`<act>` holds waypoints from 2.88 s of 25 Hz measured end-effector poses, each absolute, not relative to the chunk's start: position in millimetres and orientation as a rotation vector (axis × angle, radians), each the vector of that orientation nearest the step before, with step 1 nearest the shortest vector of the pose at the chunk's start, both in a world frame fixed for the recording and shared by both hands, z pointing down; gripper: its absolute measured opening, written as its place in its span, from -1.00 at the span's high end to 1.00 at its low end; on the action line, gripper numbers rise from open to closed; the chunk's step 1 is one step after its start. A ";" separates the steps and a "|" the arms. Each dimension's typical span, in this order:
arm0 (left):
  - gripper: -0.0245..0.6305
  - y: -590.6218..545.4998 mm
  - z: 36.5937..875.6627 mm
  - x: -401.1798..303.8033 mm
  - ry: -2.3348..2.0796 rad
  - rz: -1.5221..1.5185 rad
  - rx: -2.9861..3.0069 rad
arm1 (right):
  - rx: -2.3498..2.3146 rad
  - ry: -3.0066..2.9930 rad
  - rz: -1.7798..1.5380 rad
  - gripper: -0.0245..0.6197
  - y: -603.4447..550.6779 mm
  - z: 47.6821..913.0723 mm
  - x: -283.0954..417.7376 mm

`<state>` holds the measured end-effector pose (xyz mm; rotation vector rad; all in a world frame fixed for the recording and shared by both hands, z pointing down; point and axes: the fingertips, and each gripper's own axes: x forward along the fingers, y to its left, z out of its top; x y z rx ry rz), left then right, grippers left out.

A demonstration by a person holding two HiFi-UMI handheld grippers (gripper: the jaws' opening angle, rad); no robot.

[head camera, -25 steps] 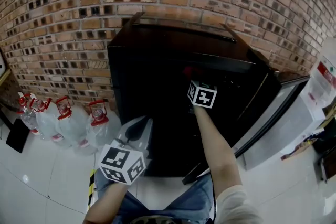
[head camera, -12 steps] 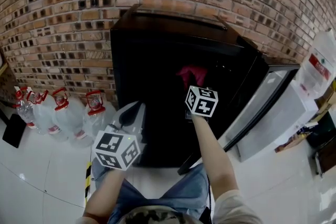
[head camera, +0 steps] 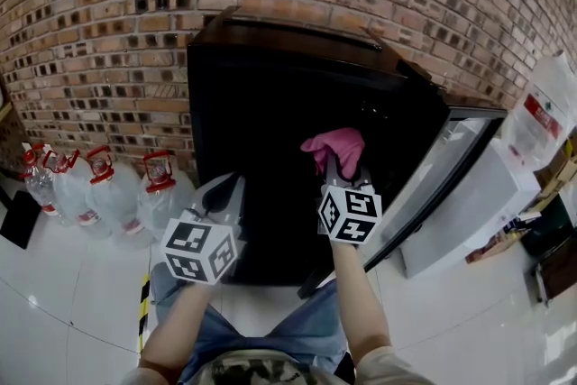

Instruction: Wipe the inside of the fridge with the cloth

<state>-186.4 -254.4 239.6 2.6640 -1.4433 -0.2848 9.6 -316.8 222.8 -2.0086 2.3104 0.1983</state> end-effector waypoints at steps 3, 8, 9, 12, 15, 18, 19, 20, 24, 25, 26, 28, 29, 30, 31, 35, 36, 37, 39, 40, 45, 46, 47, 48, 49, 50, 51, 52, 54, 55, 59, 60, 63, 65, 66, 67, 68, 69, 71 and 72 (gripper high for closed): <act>0.95 -253.0 245.1 -186.0 -1.453 -0.267 2.668 | -1.979 2.339 0.217 0.85 -307.5 221.8 6.1; 0.95 -255.7 253.7 -202.8 -1.497 -0.270 2.639 | -1.805 2.434 0.276 0.85 -281.1 216.5 -39.5; 0.95 -255.3 256.7 -206.1 -1.504 -0.270 2.633 | -1.747 2.465 0.266 0.85 -277.9 219.6 -54.7; 0.95 -253.4 265.1 -211.7 -1.515 -0.265 2.628 | -1.585 2.555 0.225 0.85 -276.3 235.2 -100.8; 0.95 -252.8 272.2 -213.7 -1.517 -0.245 2.640 | -1.482 2.636 0.236 0.85 -283.2 252.4 -142.2; 0.95 -256.0 276.5 -212.5 -1.509 -0.234 2.655 | -1.416 2.700 0.279 0.85 -293.9 265.9 -169.6; 0.95 -257.4 277.1 -212.0 -1.506 -0.233 2.659 | -1.402 2.711 0.294 0.85 -297.3 269.4 -174.9; 0.95 -259.0 277.2 -211.7 -1.504 -0.231 2.662 | -1.389 2.718 0.301 0.85 -300.8 272.5 -178.9; 0.95 -266.3 278.9 -212.2 -1.494 -0.206 2.680 | -1.351 2.721 0.269 0.85 -318.6 283.6 -189.8; 0.95 -267.4 279.0 -212.4 -1.491 -0.202 2.687 | -1.348 2.720 0.268 0.85 -323.3 285.8 -191.8; 0.95 -267.9 279.2 -212.6 -1.490 -0.200 2.691 | -1.345 2.718 0.262 0.85 -328.1 288.1 -193.0; 0.95 -268.9 280.0 -214.2 -1.492 -0.198 2.692 | -1.341 2.716 0.228 0.85 -337.7 292.5 -192.9; 0.95 -269.8 280.3 -215.4 -1.491 -0.196 2.693 | -1.341 2.713 0.215 0.85 -342.1 293.2 -191.7; 0.95 -270.5 280.9 -216.2 -1.490 -0.193 2.695 | -1.346 2.711 0.210 0.85 -345.8 293.6 -190.3; 0.95 -270.6 282.3 -216.5 -1.489 -0.190 2.697 | -1.352 2.714 0.213 0.85 -348.9 294.6 -189.1; 0.95 -269.4 287.7 -213.3 -1.481 -0.173 2.704 | -1.364 2.722 0.201 0.85 -367.2 303.0 -189.6; 0.95 -269.8 286.6 -211.5 -1.476 -0.173 2.706 | -1.370 2.720 0.182 0.85 -375.9 305.8 -189.3; 0.95 -270.5 285.1 -209.6 -1.475 -0.179 2.708 | -1.382 2.722 0.165 0.85 -386.2 309.7 -188.5; 0.95 -272.8 283.0 -205.6 -1.478 -0.196 2.705 | -1.418 2.735 0.151 0.85 -408.9 319.1 -185.2; 0.95 -274.9 282.6 -203.0 -1.480 -0.202 2.704 | -1.436 2.739 0.152 0.85 -420.8 322.9 -182.6; 0.95 -287.8 287.6 -187.5 -1.478 -0.206 2.694 | -1.489 2.754 0.137 0.85 -470.6 338.2 -171.3; 0.95 -289.1 288.9 -185.2 -1.470 -0.202 2.692 | -1.498 2.758 0.136 0.85 -477.7 341.6 -170.8; 0.95 -290.4 289.7 -183.4 -1.463 -0.195 2.694 | -1.505 2.757 0.143 0.85 -484.9 343.5 -170.9; 0.95 -291.8 290.0 -181.8 -1.458 -0.187 2.698 | -1.513 2.753 0.156 0.85 -492.0 344.2 -171.3; 0.95 -293.1 290.1 -180.5 -1.455 -0.181 2.703 | -1.522 2.751 0.171 0.85 -498.6 344.3 -171.8; 0.95 -294.2 290.4 -179.3 -1.453 -0.177 2.708 | -1.531 2.751 0.184 0.85 -504.3 344.6 -172.5; 0.95 -295.3 290.8 -178.2 -1.450 -0.174 2.712 | -1.540 2.755 0.191 0.85 -509.2 345.4 -173.3; 0.95 -296.3 291.0 -177.4 -1.447 -0.173 2.715 | -1.550 2.759 0.187 0.85 -513.6 346.5 -173.8; 0.95 -298.5 290.3 -177.2 -1.443 -0.177 2.721 | -1.580 2.750 0.147 0.85 -521.5 347.2 -172.8; 0.95 -299.2 289.9 -177.8 -1.446 -0.181 2.720 | -1.597 2.737 0.124 0.85 -524.4 346.9 -171.1; 0.95 -297.9 287.0 -180.6 -1.479 -0.223 2.695 | -1.674 2.718 0.144 0.85 -526.5 347.6 -154.9; 0.95 -297.6 286.0 -180.6 -1.483 -0.229 2.695 | -1.706 2.703 0.154 0.85 -527.4 346.7 -145.8; 0.95 -296.7 285.7 -179.1 -1.480 -0.241 2.695 | -1.815 2.634 0.164 0.85 -530.7 342.6 -109.6; 0.95 -295.9 287.2 -176.6 -1.475 -0.241 2.693 | -1.900 2.591 0.168 0.85 -533.4 341.2 -81.0; 0.95 -295.5 288.6 -174.6 -1.470 -0.236 2.693 | -1.949 2.564 0.161 0.85 -534.6 341.0 -65.2; 0.95 -295.2 290.0 -172.3 -1.463 -0.231 2.694 | -1.993 2.531 0.146 0.85 -535.6 340.6 -49.2; 0.95 -294.8 291.4 -169.8 -1.453 -0.227 2.695 | -2.030 2.496 0.124 0.85 -536.5 339.9 -33.7; 0.95 -294.5 292.6 -167.1 -1.439 -0.222 2.697 | -2.058 2.463 0.096 0.85 -537.0 338.9 -19.3; 0.95 -294.2 294.8 -162.8 -1.414 -0.215 2.701 | -2.097 2.401 0.035 0.85 -536.8 336.0 6.2; 0.95 -294.3 295.7 -161.6 -1.410 -0.215 2.703 | -2.110 2.370 0.012 0.85 -536.1 333.8 16.7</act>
